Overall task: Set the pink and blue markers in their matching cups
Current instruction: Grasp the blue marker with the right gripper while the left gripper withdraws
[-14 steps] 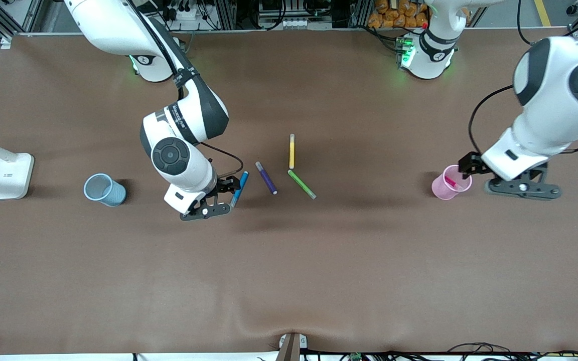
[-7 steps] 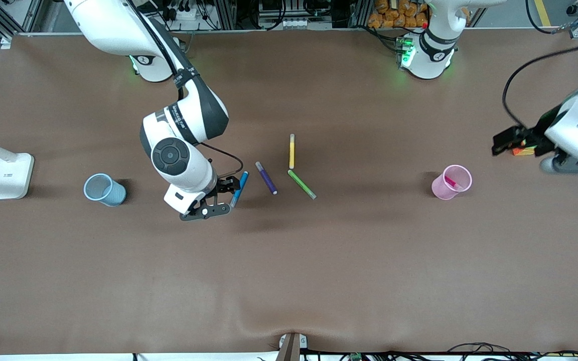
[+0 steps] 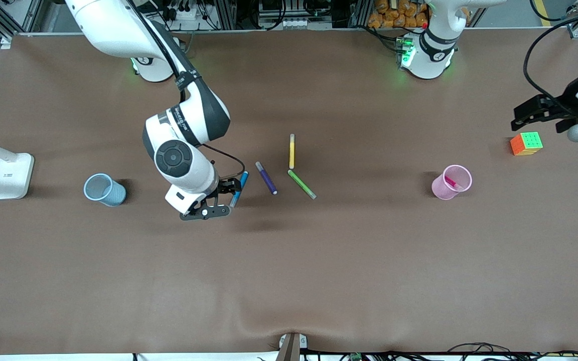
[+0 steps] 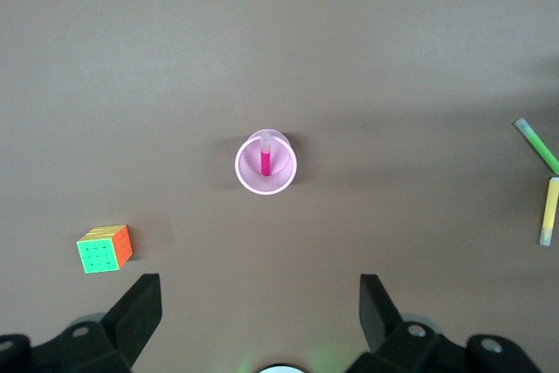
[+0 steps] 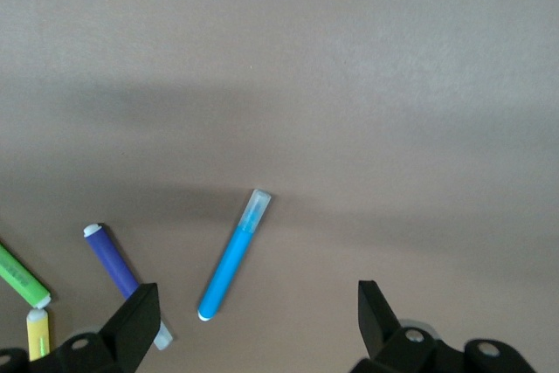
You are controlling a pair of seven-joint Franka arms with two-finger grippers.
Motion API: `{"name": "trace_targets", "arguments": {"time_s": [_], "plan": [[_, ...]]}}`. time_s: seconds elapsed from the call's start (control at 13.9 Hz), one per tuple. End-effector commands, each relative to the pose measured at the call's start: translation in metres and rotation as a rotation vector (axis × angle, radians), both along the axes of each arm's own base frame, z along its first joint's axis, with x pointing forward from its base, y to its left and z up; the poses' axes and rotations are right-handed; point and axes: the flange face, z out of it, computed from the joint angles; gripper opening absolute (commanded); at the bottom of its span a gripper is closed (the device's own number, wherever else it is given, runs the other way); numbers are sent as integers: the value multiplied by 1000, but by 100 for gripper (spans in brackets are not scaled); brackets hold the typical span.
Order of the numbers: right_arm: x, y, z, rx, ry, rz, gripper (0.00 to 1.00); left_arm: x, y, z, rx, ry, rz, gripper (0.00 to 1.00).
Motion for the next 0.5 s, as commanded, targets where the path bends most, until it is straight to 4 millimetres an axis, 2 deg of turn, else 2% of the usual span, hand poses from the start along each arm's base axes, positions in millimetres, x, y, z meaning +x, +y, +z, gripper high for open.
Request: {"name": "trace_targets", "arguments": {"time_s": [0.0,0.22,0.43], "plan": [[-7,22,-19,-19,-12,-68,100,-8,10,14,-9,6,-3,100],[-11,27,-29,-32,-6,-90,100,-18,14,13,-10,50,53,100],[-12,27,-36,-38,3,-92,100,-27,15,28,-8,26,70,100]]}}
